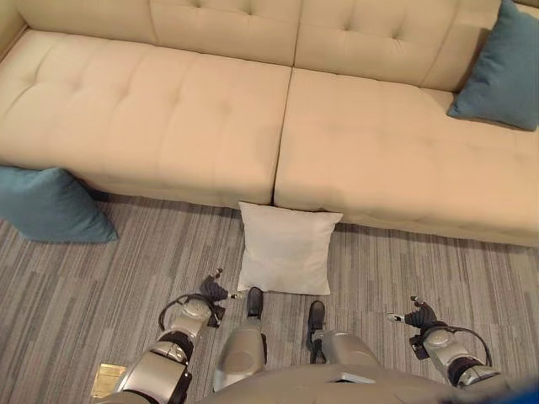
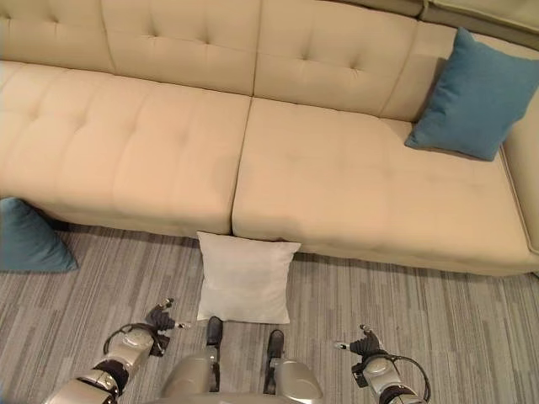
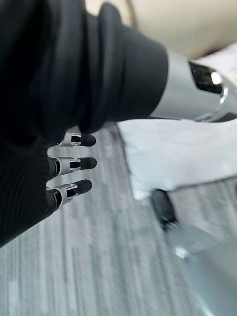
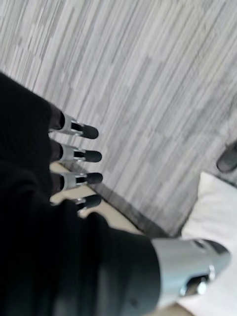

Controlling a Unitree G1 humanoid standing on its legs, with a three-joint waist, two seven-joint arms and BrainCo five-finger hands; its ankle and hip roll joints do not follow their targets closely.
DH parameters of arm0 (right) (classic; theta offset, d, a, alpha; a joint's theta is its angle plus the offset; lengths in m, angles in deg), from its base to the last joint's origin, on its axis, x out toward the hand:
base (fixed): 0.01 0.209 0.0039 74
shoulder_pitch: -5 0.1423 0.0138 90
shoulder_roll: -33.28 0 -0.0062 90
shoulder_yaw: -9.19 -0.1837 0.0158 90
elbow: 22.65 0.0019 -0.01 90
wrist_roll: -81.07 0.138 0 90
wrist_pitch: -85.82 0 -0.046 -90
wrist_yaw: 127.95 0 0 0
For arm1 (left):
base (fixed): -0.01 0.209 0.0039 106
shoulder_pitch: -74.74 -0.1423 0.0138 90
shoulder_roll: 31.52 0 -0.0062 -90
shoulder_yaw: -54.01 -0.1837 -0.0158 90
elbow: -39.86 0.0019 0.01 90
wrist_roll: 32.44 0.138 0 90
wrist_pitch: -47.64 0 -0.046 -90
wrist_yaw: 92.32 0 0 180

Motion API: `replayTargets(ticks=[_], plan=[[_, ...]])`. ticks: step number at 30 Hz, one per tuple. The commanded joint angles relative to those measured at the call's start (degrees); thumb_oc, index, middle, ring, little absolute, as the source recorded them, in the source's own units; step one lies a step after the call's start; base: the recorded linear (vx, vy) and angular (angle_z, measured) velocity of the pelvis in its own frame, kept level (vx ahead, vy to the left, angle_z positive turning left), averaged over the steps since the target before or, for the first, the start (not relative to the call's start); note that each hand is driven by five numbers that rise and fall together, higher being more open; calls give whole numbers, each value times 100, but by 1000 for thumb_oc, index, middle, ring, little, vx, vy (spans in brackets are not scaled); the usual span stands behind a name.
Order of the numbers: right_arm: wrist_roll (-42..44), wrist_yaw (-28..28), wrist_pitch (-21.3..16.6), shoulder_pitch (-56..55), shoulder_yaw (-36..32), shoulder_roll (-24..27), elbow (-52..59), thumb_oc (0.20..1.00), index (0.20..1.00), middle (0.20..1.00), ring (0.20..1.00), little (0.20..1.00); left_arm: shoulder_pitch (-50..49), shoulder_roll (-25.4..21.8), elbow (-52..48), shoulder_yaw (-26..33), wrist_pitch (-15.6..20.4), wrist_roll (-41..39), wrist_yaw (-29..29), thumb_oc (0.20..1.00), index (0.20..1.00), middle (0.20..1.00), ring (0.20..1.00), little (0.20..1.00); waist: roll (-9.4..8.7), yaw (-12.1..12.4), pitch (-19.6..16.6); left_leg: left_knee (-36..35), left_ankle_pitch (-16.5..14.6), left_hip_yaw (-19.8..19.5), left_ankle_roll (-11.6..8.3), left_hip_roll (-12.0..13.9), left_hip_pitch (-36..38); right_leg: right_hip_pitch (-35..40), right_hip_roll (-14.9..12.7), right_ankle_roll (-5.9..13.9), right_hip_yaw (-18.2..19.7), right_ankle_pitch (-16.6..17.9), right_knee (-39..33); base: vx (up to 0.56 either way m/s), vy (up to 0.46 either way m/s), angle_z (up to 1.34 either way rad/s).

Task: Pick up all the scattered cushions and arrange them neatly on the sofa.

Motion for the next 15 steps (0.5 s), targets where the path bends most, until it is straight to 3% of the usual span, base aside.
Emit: replayTargets(ticks=[1, 7, 10, 12, 15], plan=[[210, -104, -47, 22, 106, 129, 90, 1000, 1000, 1000, 1000, 1000, -198, 54, 163, 109, 79, -34, -54, 1000, 1000, 1000, 1000, 1000, -89, 145, -145, 1094, -775, -80, -114, 112, -538, 72, -388, 600, 73, 57, 129, -5, -2, -10], [191, -111, -65, 69, 174, 160, 147, 1000, 1000, 1000, 1000, 1000, -194, 44, 120, 82, 96, -82, -62, 1000, 1000, 1000, 1000, 1000, -79, 174, -180, 786, -660, -39, -121, 174, -368, 83, -360, 615, 57, 115, 39, -19, -48, -12], [164, -134, -104, 109, 234, 187, 261, 1000, 1000, 1000, 1000, 1000, -177, 66, 79, 46, 117, -141, -39, 1000, 1000, 1000, 1000, 1000, -54, 143, -139, 547, -435, -101, -218, 231, -325, 73, -220, 513, 89, 22, -21, -142, -150, 5], [243, -173, -147, 143, 222, 298, 305, 1000, 1000, 1000, 1000, 1000, -141, 111, 93, -6, 139, -162, -15, 1000, 1000, 1000, 1000, 1000, 2, 120, -12, 510, -72, -348, -395, 237, -596, 44, -17, 399, 58, -47, -199, -237, -151, 72], [243, -158, -152, 125, 169, 373, 229, 1000, 1000, 1000, 1000, 1000, -109, 231, 136, -48, 135, -213, 35, 1000, 1000, 1000, 1000, 1000, 48, 42, 4, 577, -166, -418, -340, 212, -644, 41, -47, 371, -173, -9, -208, -90, 7, 77]])
